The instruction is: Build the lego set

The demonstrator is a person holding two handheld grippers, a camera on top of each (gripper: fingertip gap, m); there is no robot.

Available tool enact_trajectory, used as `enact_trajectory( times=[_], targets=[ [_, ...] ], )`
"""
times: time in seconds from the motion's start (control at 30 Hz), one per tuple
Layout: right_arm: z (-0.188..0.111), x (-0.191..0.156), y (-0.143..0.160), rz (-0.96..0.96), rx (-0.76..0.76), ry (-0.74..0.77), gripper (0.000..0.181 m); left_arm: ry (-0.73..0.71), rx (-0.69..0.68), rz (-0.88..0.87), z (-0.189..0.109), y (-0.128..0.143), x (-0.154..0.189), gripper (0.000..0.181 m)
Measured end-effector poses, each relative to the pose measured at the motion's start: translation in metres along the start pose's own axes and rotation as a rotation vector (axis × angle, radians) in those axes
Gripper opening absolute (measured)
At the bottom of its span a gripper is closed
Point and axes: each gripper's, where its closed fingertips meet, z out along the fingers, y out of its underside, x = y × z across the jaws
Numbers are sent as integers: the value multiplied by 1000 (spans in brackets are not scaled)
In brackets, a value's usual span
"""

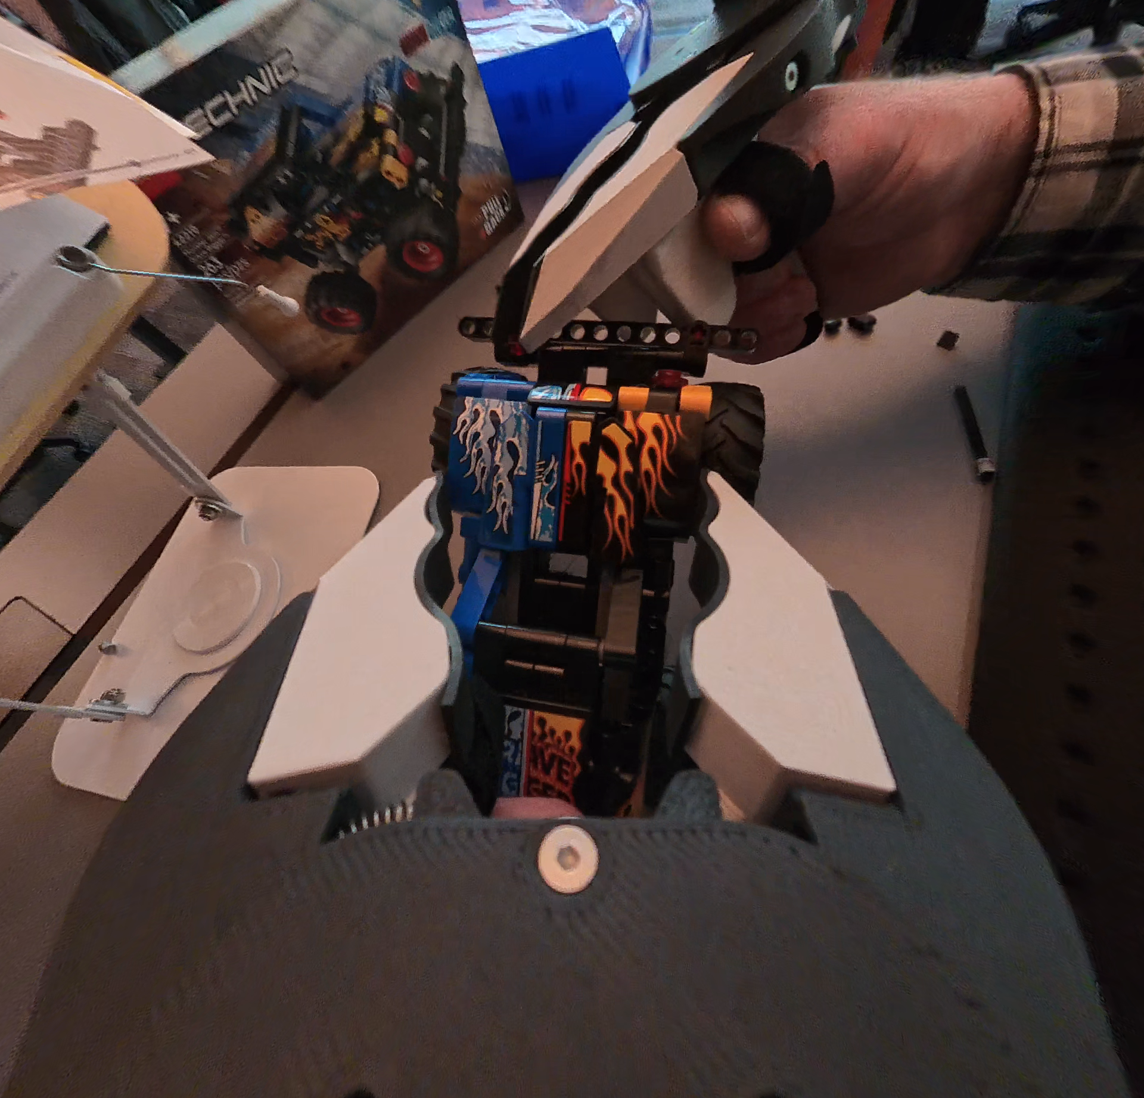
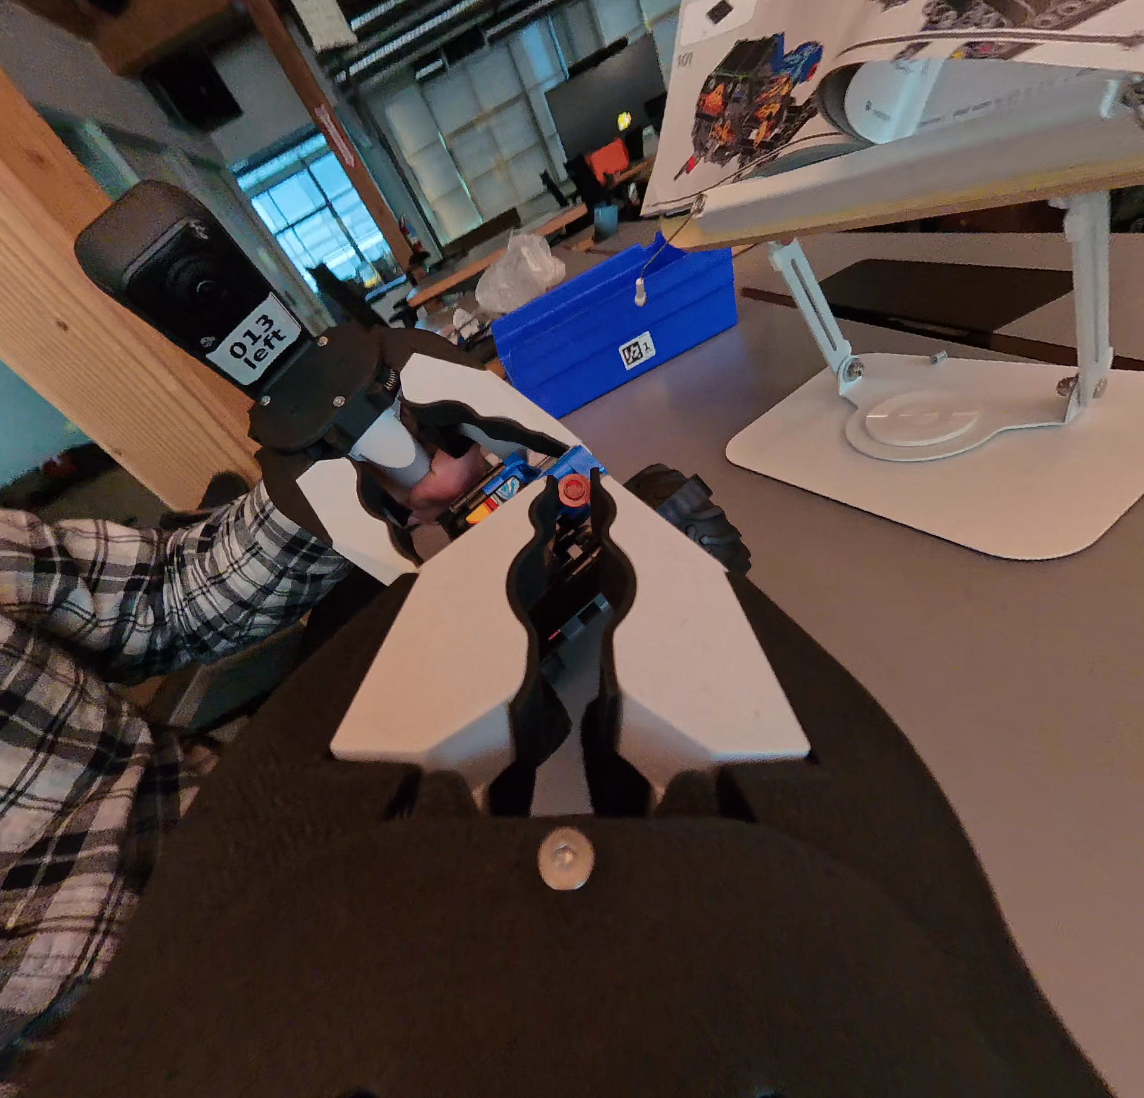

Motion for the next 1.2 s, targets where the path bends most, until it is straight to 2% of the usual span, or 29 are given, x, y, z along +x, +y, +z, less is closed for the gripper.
enact_trajectory(
  times=[0.03,0.3,0.5,0.7,0.9,0.97,1.1,1.2],
  targets=[
    [1,-2,-1,-14,-22,-6,8,-18,17,1,-2,-1,-1,77],
    [14,-4,0,-171,-229,67,8,-102,89,-6,-9,-2,-4,74],
    [23,-6,-3,-164,-298,99,8,-123,123,-7,-12,-1,-6,74],
    [29,-3,-1,-139,-335,122,8,-143,161,-24,-19,4,-10,73],
    [33,1,0,-120,-365,128,8,-157,218,-71,-28,7,-13,60],
    [38,-5,3,-77,-357,72,9,-121,237,-100,-29,4,-9,55],
    [48,-9,16,-38,-350,32,9,-83,217,-136,-27,10,-8,64],
    [41,-8,17,21,-290,-3,9,-40,157,-152,-21,23,-3,65]
  ],
)
